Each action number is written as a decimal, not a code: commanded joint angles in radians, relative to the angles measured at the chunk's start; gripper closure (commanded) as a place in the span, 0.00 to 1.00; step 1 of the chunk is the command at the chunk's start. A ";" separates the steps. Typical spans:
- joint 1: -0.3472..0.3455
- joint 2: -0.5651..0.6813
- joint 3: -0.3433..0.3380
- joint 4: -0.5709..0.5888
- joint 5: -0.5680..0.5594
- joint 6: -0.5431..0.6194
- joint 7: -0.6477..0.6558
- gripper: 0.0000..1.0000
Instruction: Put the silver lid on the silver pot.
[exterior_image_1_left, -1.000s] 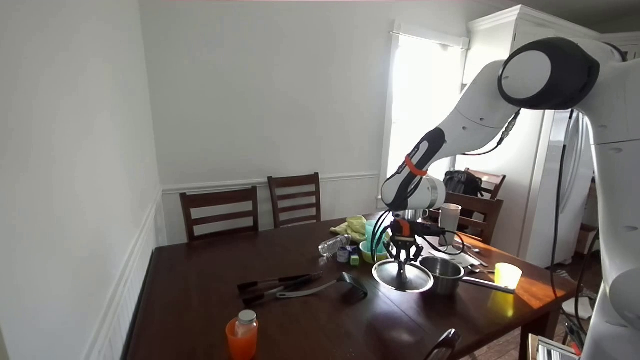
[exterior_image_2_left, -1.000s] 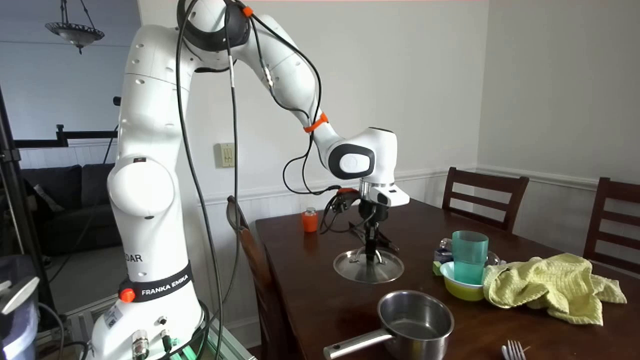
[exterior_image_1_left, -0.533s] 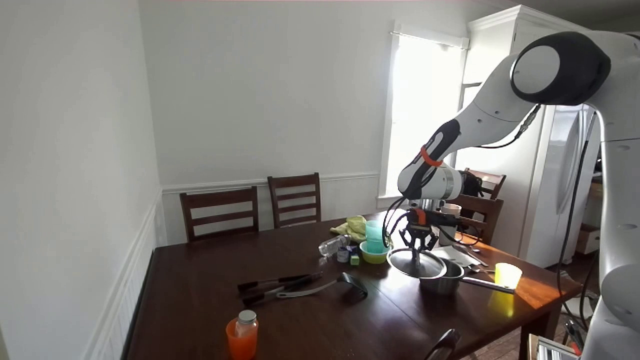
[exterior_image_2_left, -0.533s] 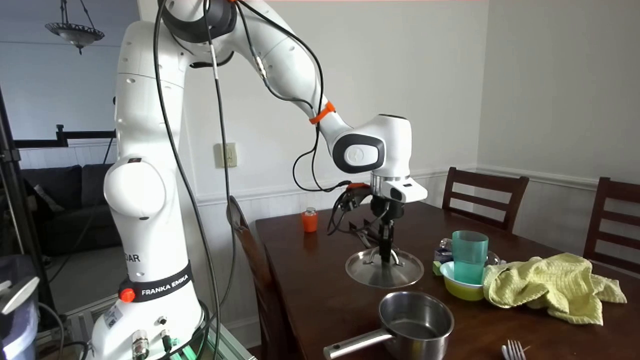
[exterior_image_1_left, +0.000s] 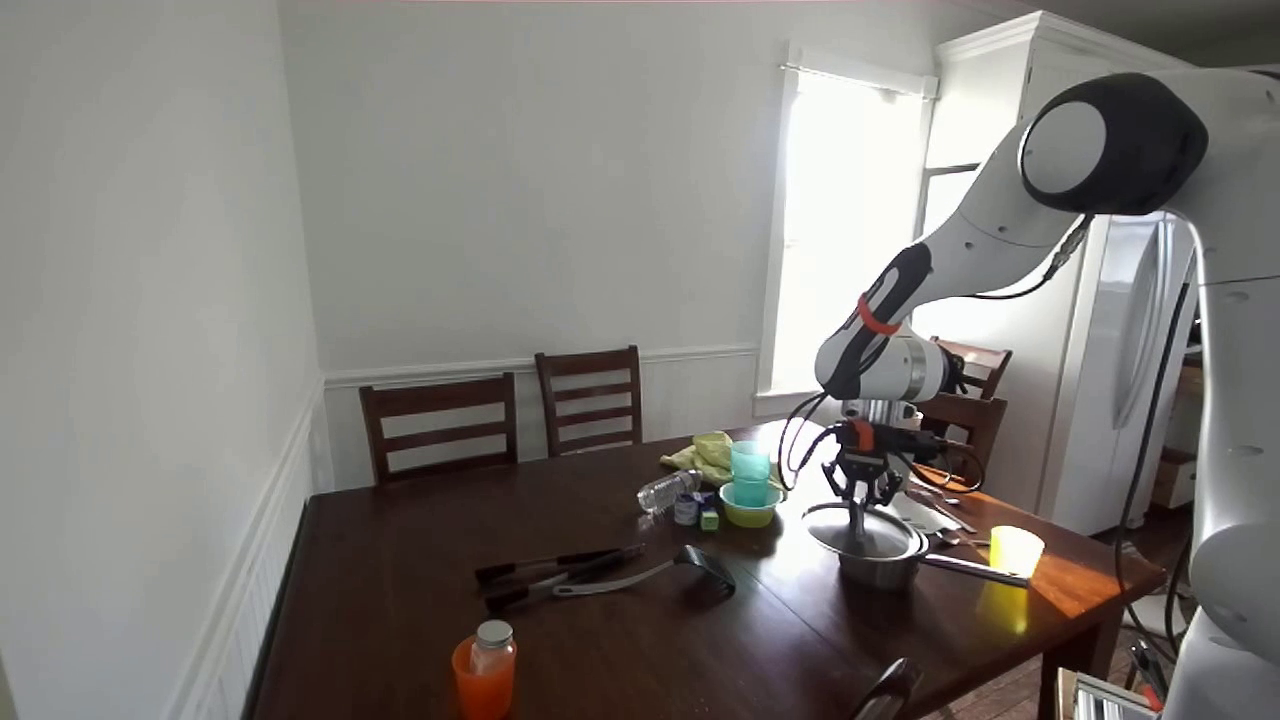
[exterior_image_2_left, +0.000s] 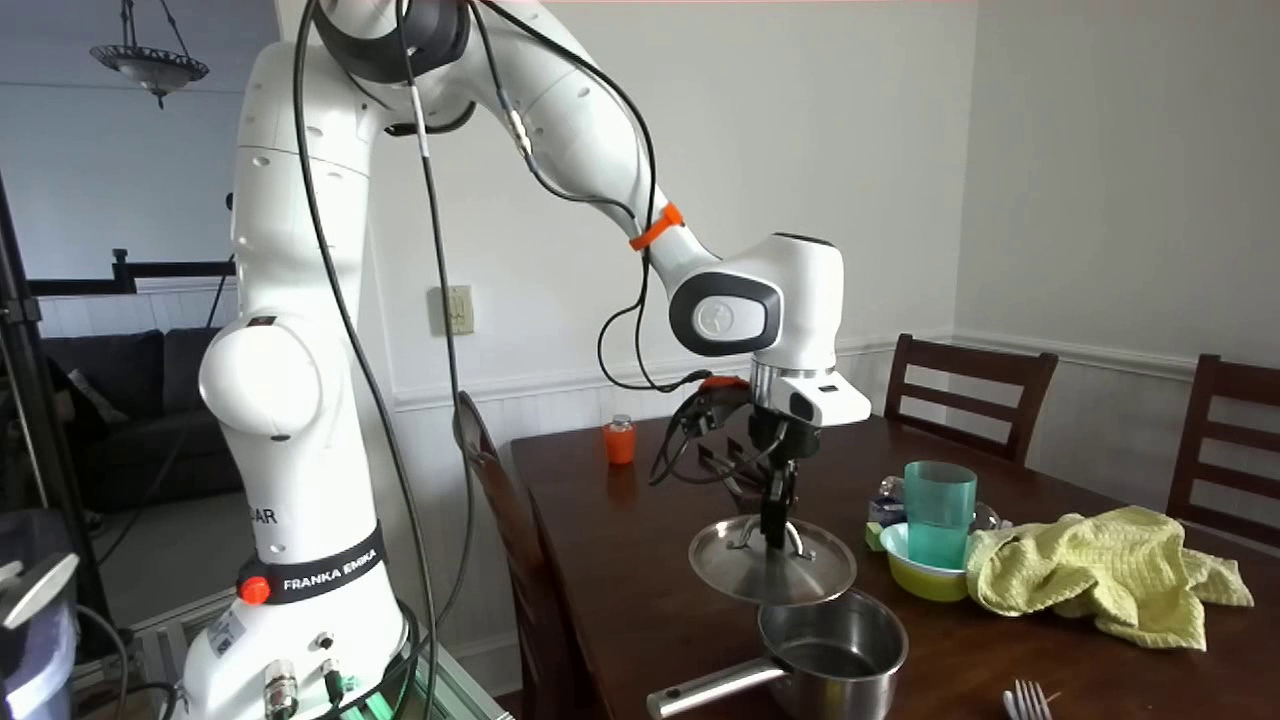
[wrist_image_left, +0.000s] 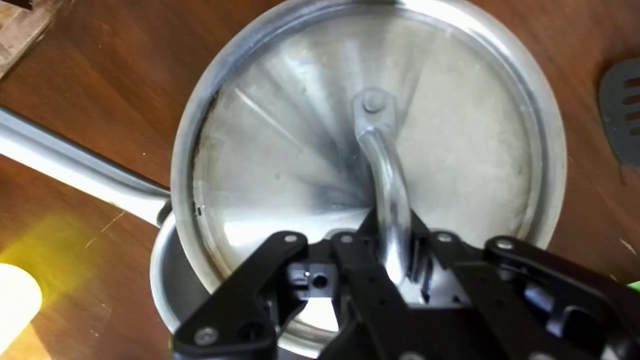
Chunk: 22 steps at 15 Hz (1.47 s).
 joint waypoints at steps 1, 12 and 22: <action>0.004 0.001 -0.003 0.001 0.000 -0.002 0.001 0.92; -0.038 0.010 -0.053 -0.006 -0.009 0.079 -0.074 0.98; -0.115 0.058 -0.042 -0.002 0.061 0.150 -0.190 0.98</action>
